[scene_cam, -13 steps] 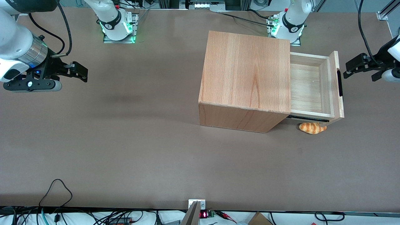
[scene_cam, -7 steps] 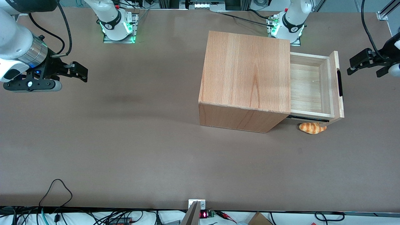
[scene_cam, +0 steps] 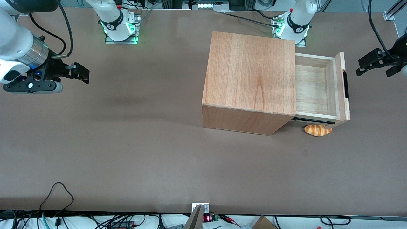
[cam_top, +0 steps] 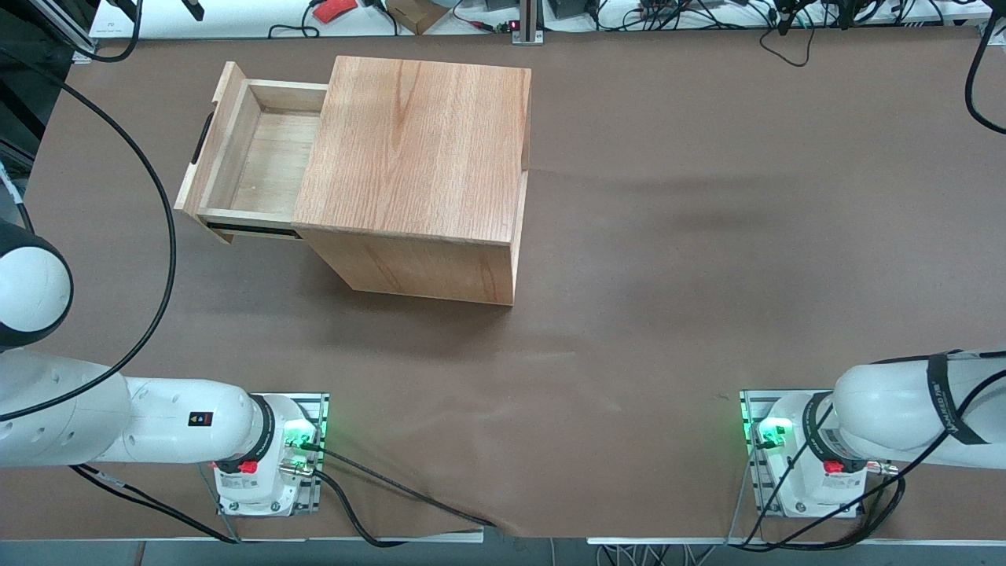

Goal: Open top drawer with left arm

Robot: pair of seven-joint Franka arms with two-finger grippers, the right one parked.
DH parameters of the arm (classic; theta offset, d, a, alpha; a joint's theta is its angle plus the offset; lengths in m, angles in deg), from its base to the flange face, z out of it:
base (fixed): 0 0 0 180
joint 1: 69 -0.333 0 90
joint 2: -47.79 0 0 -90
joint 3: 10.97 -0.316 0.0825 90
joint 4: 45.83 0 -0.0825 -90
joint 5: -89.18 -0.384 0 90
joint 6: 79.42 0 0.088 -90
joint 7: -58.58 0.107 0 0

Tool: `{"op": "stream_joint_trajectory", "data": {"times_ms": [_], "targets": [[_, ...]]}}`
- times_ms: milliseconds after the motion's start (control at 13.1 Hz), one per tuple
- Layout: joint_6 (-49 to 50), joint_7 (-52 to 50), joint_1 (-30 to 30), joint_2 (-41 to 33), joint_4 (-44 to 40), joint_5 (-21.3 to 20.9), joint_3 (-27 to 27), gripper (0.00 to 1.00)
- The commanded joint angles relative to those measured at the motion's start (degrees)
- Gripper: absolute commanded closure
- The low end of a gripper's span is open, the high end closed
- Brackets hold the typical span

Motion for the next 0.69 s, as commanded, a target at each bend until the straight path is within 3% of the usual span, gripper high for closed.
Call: {"op": "stream_joint_trajectory", "data": {"times_ms": [0,612], "targets": [[1.3,-0.8,0.7,-0.2,-2.0,-1.9,-0.5,0.00],[1.6,3.0,0.7,-0.1,-2.2,-1.9,-0.2,0.00]]}}
